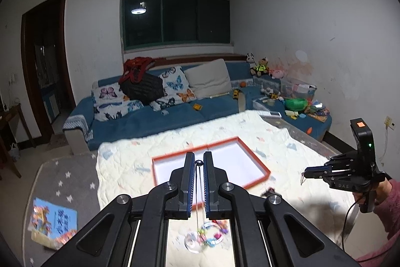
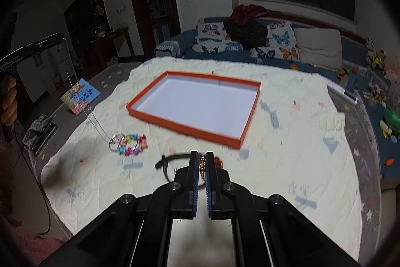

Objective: Organize jewelry
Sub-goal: 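Carry the silver earrings with left while right carries the copper chain toward the tray, then lower and open the left gripper in the tray while right releases the chain there, then grasp the black watch band with the left gripper while right approaches the red hair tie, then close the right gripper on the red hair tie, then carry the watch band into the tray with left while right drops the hair tie there, then grasp the candy-bead charm bracelet by its silver hoop with the left gripper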

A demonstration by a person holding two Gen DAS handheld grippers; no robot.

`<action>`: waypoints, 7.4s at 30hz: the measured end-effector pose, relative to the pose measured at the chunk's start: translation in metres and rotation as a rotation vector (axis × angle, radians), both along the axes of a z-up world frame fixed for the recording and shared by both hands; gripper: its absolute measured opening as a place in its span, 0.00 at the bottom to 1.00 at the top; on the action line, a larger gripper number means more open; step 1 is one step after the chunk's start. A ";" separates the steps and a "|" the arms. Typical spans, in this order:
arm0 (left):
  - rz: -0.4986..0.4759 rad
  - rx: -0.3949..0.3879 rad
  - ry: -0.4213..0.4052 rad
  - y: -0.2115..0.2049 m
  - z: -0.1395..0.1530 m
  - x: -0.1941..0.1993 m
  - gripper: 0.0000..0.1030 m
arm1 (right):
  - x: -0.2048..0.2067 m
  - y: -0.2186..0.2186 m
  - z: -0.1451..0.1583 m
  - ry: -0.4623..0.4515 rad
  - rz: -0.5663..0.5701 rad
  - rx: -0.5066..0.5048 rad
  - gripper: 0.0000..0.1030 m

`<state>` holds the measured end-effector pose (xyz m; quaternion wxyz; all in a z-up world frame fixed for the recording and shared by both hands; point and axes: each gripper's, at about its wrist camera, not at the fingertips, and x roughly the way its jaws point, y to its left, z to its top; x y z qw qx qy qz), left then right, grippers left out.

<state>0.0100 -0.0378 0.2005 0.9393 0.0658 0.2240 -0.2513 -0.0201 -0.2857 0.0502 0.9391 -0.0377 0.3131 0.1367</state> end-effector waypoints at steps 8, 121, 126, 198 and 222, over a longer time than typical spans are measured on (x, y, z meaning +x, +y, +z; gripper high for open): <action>0.009 0.019 -0.085 -0.011 0.047 0.045 0.06 | 0.035 0.001 0.021 -0.049 0.006 -0.014 0.07; -0.500 0.304 0.343 -0.197 -0.247 0.063 0.56 | 0.044 -0.035 -0.081 0.250 0.009 -0.072 0.72; -0.435 0.237 0.337 -0.168 -0.229 0.066 0.56 | 0.052 -0.024 -0.085 0.259 0.038 -0.074 0.72; -0.081 0.169 0.473 -0.119 -0.230 0.237 0.64 | 0.168 0.017 -0.079 0.228 0.000 -0.107 0.26; -0.047 0.116 0.394 -0.048 -0.182 0.113 0.75 | 0.090 0.033 -0.054 0.123 -0.002 -0.157 0.60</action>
